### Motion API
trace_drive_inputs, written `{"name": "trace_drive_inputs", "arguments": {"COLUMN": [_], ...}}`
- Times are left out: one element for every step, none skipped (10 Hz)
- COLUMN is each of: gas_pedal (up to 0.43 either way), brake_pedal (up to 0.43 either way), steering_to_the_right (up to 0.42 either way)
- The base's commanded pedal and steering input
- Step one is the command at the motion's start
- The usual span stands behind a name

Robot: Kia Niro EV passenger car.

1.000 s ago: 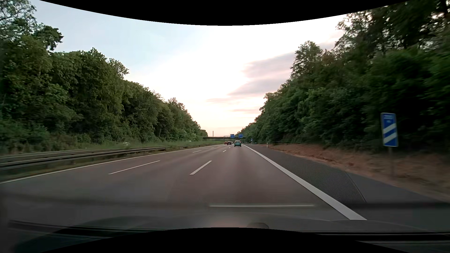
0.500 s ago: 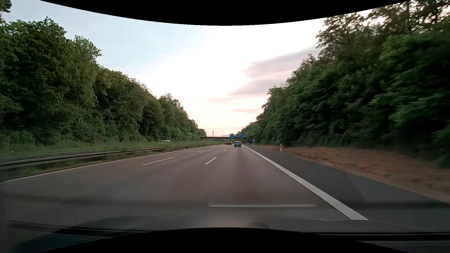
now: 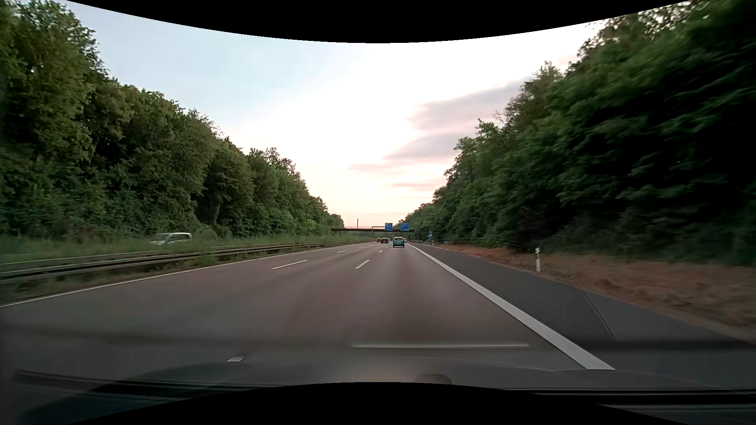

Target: Follow the waypoints while adhering to traffic rules and regulations

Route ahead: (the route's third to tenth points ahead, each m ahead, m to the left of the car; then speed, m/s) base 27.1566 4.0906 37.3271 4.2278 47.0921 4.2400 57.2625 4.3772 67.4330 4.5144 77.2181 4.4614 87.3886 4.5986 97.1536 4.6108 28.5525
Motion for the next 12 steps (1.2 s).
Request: {"name": "trace_drive_inputs", "arguments": {"gas_pedal": [0.177, 0.177, 0.177, 0.177, 0.177, 0.177, 0.177, 0.177, 0.177, 0.177, 0.177, 0.177], "brake_pedal": [0.0, 0.0, 0.0, 0.0, 0.0, 0.0, 0.0, 0.0, 0.0, 0.0, 0.0, 0.0], "steering_to_the_right": [-0.001, -0.001, -0.001, -0.002, -0.001, -0.002, -0.002, -0.002, -0.002, -0.002, -0.002, -0.002]}}
